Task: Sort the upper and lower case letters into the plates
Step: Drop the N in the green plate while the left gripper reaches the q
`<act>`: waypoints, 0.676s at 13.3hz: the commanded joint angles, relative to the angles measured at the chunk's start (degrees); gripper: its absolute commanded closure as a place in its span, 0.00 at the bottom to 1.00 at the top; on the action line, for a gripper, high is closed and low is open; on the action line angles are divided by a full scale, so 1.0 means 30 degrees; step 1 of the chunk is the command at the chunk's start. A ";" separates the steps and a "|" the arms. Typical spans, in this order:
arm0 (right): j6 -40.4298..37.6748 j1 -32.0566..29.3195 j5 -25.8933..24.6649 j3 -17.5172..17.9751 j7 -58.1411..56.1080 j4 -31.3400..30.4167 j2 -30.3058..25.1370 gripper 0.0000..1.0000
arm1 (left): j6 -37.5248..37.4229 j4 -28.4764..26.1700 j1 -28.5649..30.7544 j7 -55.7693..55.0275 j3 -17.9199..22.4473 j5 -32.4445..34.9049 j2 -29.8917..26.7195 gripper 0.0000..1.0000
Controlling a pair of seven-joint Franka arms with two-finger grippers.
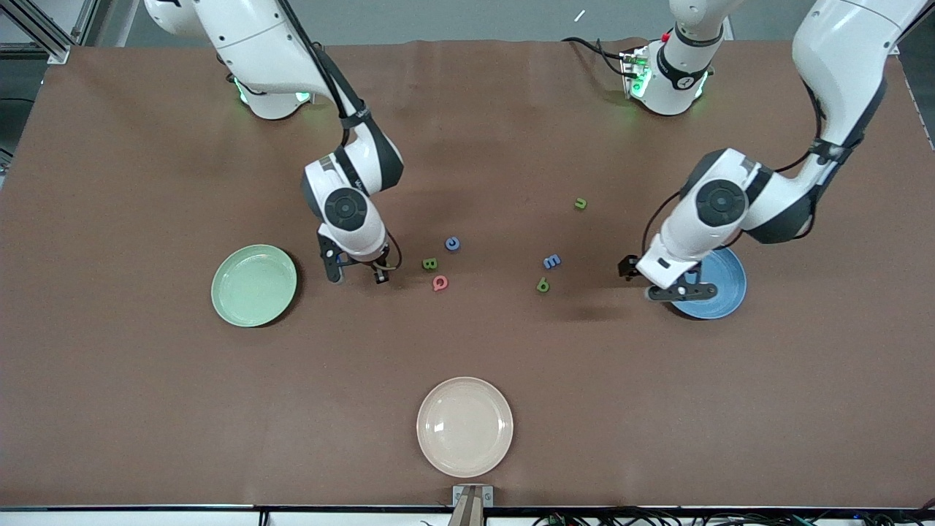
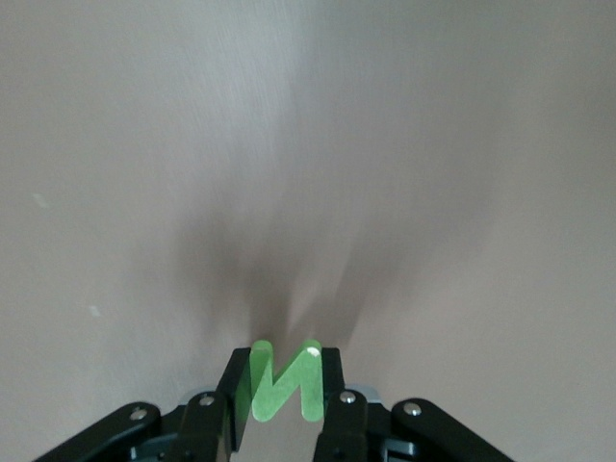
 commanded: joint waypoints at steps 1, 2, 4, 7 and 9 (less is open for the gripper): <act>-0.2564 -0.2783 0.0065 0.0200 -0.4519 -0.0616 -0.2233 1.00 | -0.0383 0.1935 -0.2191 -0.2121 0.0059 -0.0148 0.1753 0.00; -0.3386 -0.4041 0.0065 0.0200 -0.6510 -0.0645 -0.2702 1.00 | -0.0383 0.2492 -0.2866 -0.2679 0.0089 -0.0119 0.2194 0.00; -0.3892 -0.6212 0.0036 0.0171 -1.0203 -0.1169 -0.3290 0.99 | -0.0383 0.3459 -0.3893 -0.2715 0.0118 0.0113 0.3014 0.00; -0.3048 -0.8766 0.0036 0.0171 -1.3584 -0.2136 -0.3206 0.99 | -0.0353 0.5013 -0.6613 -0.2946 0.1518 0.1402 0.3955 0.00; -0.0653 -0.9121 0.0036 0.0200 -1.4378 -0.3451 -0.3146 0.99 | -0.0353 0.5863 -0.8780 -0.2948 0.3157 0.1405 0.4247 0.00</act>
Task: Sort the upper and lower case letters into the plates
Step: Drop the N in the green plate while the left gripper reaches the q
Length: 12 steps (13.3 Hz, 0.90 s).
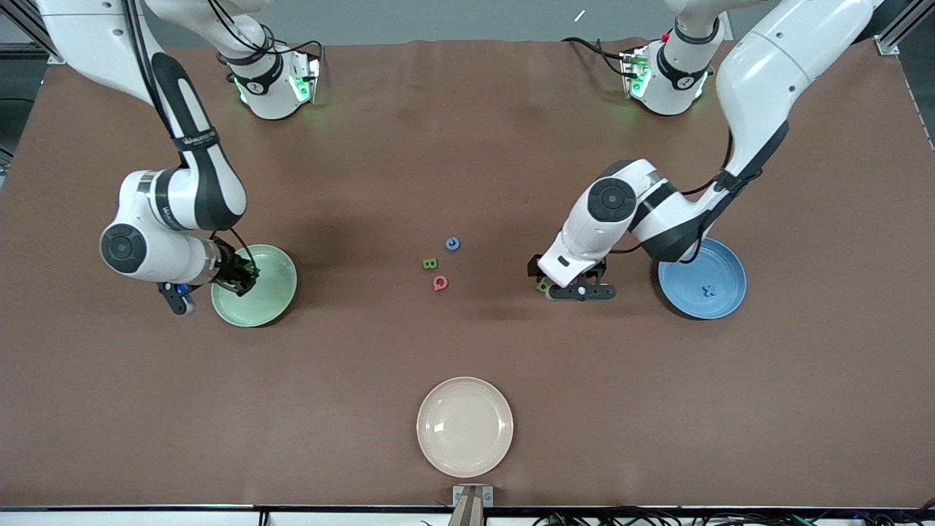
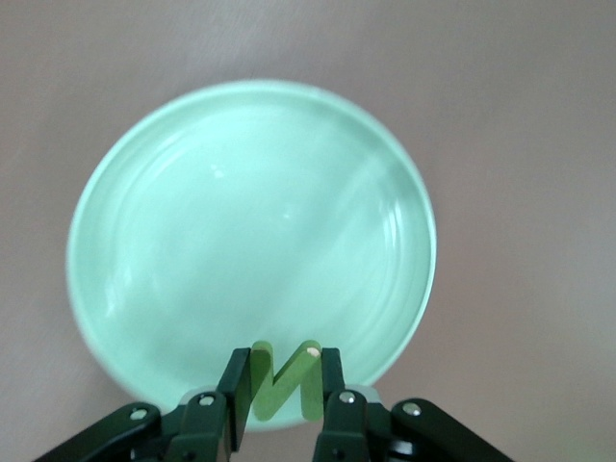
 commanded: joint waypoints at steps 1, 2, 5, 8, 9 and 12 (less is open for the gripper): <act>0.2901 -0.0243 0.0041 0.0436 -0.0690 -0.2005 -0.0261 0.99 | -0.0352 0.1688 -0.2733 -0.0152 0.1887 0.0439 0.0730 0.00; 0.3317 -0.0244 0.0041 0.0436 -0.0749 -0.2154 -0.0144 0.98 | -0.0323 0.2012 -0.3351 -0.0094 0.2270 0.0410 0.0993 0.01; 0.3526 -0.0244 0.0041 0.0436 -0.0808 -0.2097 0.0236 0.94 | -0.0089 0.2250 -0.3533 0.0635 0.2508 0.0760 0.1698 0.04; 0.4256 -0.0418 0.0041 0.0407 -0.1568 -0.2097 0.0822 0.92 | -0.0088 0.2221 -0.3416 0.1779 0.2537 0.0790 0.2049 0.11; 0.4317 -0.0738 0.0041 0.0407 -0.1918 -0.2068 0.1056 0.86 | -0.0088 0.2191 -0.3358 0.2130 0.2537 0.0790 0.2050 0.15; 0.4259 -0.1355 0.0041 0.0407 -0.3499 -0.2068 0.1204 0.59 | -0.0059 0.2103 -0.3298 0.2397 0.2537 0.0790 0.2196 0.24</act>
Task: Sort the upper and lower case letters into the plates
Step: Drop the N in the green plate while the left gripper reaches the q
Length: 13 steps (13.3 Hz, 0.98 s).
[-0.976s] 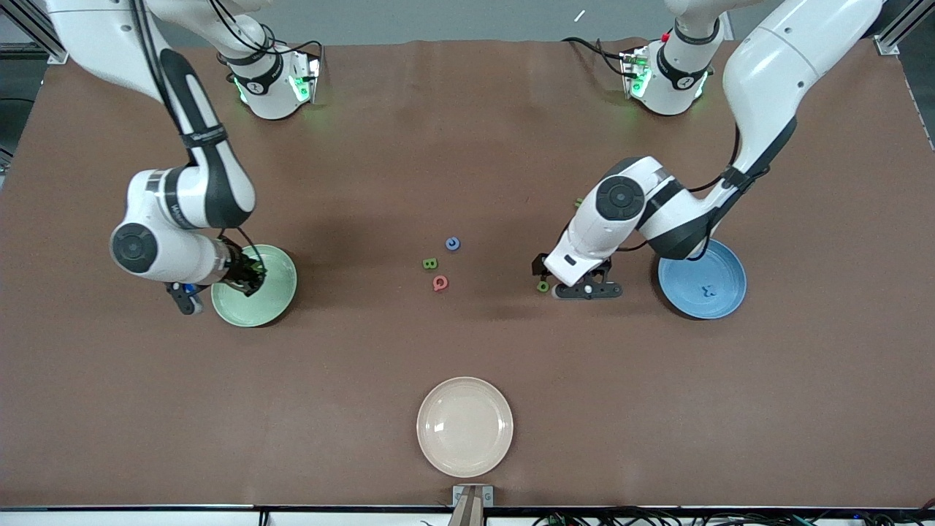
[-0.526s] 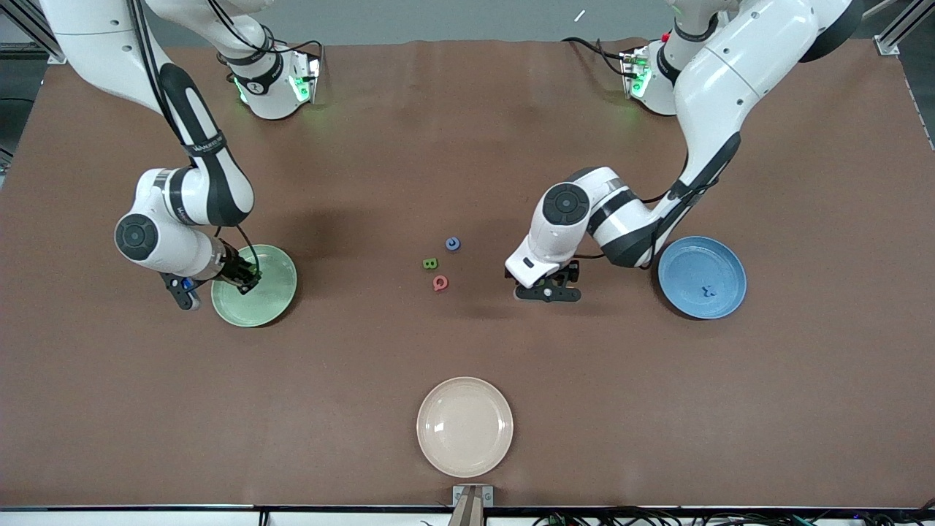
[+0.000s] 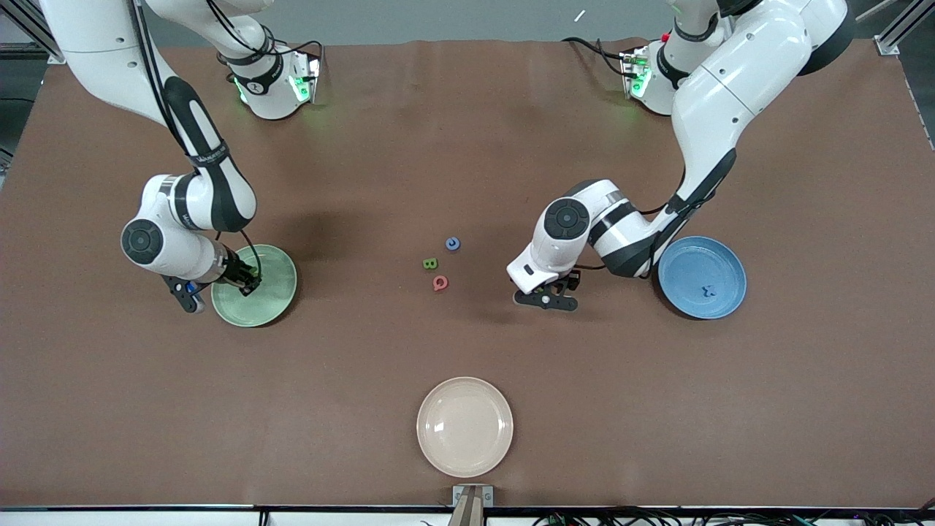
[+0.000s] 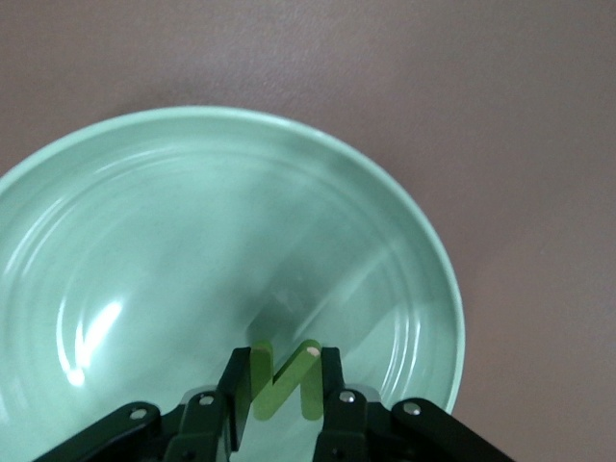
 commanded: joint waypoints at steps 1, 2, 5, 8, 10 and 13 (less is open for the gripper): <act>0.0101 -0.0767 0.0042 0.0192 -0.1273 -0.0166 -0.0079 0.32 | -0.0062 0.0231 0.0019 0.0222 -0.0078 0.0405 0.0381 0.26; -0.0015 -0.0768 0.0042 0.0192 -0.1276 -0.0108 -0.0137 0.00 | -0.0004 0.0231 0.0019 0.0222 -0.0078 0.0405 0.0411 0.29; -0.3220 -0.0563 0.0158 0.0279 -0.0722 0.1639 -0.0604 0.00 | 0.0056 0.0172 0.0048 0.0193 -0.0049 0.0405 0.0528 0.35; -0.8380 0.0661 0.0276 0.0338 0.1237 0.5594 -0.0606 0.00 | 0.0056 0.0143 0.0048 0.0164 -0.0049 0.0405 0.0558 0.41; -0.9653 0.2359 0.1002 0.0338 0.1797 0.6746 -0.0635 0.00 | 0.0056 0.0056 0.0077 0.0164 -0.0049 0.0405 0.0558 0.45; -0.9014 0.4555 0.2736 0.0338 0.3292 0.6836 -0.0723 0.00 | 0.0056 0.0055 0.0077 0.0134 -0.0049 0.0405 0.0558 0.50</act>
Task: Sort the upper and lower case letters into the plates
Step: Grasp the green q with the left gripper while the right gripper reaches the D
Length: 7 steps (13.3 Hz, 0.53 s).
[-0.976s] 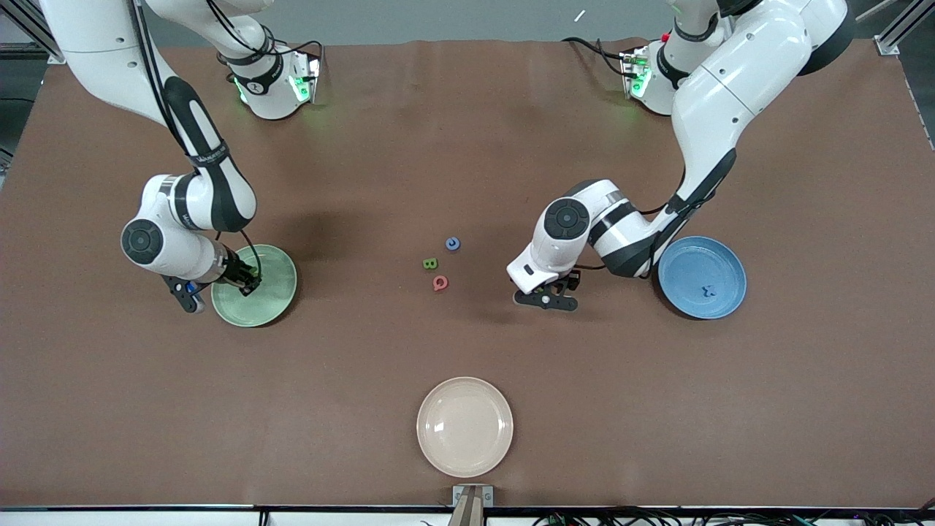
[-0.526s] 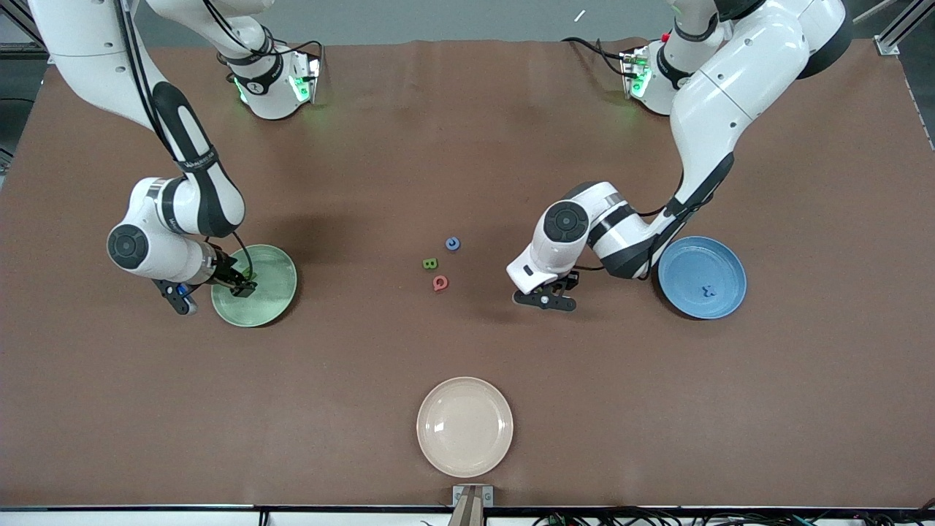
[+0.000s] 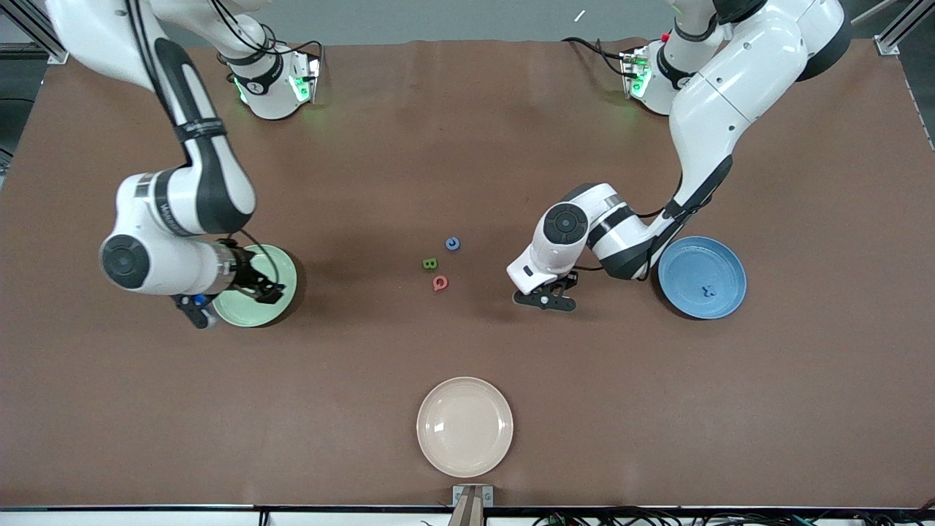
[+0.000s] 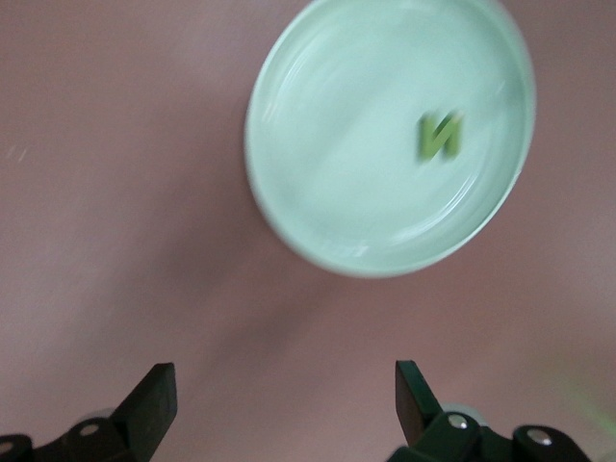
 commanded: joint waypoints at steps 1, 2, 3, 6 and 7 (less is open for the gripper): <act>0.0959 0.2108 0.0553 -0.0171 0.1295 -0.0160 0.0026 0.00 | 0.0045 0.0034 0.0083 0.0067 -0.0065 0.0400 0.0080 0.52; 0.1836 0.3046 0.0495 -0.0200 0.2288 -0.0247 0.0114 0.00 | 0.0045 0.0034 0.0083 0.0038 -0.0065 0.0400 0.0080 0.54; 0.2599 0.3868 0.0320 -0.0200 0.2559 -0.0277 0.0202 0.00 | 0.0045 0.0034 0.0083 -0.0021 -0.0065 0.0371 0.0080 0.56; 0.4649 0.5804 0.0056 -0.0200 0.2532 -0.0278 0.0960 0.00 | 0.0045 0.0005 0.0083 -0.0109 -0.0065 0.0371 0.0080 0.64; 0.5469 0.6535 -0.0119 -0.0200 0.2532 -0.0278 0.1457 0.00 | 0.0016 -0.0025 0.0083 -0.0138 -0.0065 0.0371 0.0080 0.67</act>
